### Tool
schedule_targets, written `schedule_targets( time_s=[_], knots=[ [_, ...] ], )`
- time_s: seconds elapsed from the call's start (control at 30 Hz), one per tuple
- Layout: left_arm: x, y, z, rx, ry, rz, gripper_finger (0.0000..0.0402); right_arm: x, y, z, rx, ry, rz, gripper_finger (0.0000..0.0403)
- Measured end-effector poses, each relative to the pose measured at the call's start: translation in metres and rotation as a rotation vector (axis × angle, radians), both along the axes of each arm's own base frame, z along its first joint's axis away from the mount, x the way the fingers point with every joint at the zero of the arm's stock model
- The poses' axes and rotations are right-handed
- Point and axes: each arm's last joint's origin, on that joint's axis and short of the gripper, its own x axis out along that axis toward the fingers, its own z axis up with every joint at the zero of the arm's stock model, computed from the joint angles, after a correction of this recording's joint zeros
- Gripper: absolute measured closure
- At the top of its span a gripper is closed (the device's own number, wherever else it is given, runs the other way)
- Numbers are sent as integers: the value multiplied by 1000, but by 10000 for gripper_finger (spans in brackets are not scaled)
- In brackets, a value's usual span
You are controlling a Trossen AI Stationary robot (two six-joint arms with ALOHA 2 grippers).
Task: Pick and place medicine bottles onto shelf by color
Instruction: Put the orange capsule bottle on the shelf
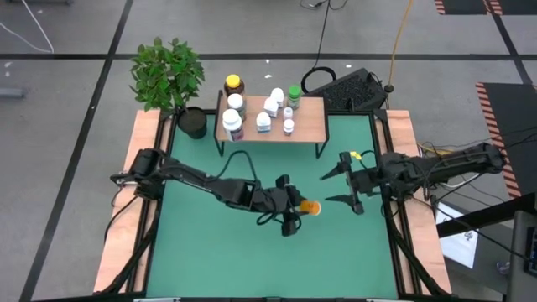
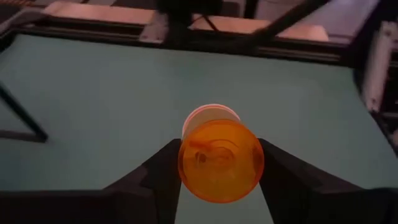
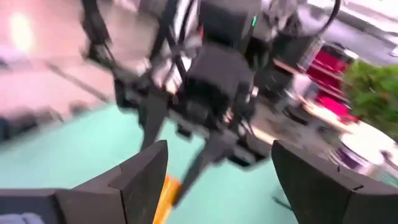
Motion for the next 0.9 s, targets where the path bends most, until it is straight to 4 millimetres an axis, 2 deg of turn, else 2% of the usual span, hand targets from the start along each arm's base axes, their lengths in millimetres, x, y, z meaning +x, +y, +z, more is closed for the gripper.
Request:
schedule_targets(
  time_s=[0.17,0.33,0.37,0.43,0.53,0.67,0.73,0.8,0.9],
  knots=[
    [-3,15,2,32,-44,144,226,-1,4,-1,-135,-13,-173,122],
    [-18,41,-30,34,26,240,217,-4,11,-5,-156,22,-256,122],
    [-21,45,-30,18,-5,252,216,-4,12,-5,-149,30,-252,122],
    [-39,51,-19,-17,-89,259,218,-5,15,-8,-127,51,-238,122],
    [-66,57,-4,-95,-307,213,226,-4,20,-14,-107,56,-199,122],
    [-106,58,-8,-162,-577,57,222,-1,24,-20,-112,-50,-110,122],
    [-124,58,-8,-200,-734,-22,216,1,27,-19,-95,-180,-39,122],
    [-139,58,-12,-223,-840,-88,213,2,30,-26,-125,-280,30,122],
    [-152,58,-14,-226,-945,-186,212,9,32,-30,-172,-397,31,122]
  ],
)
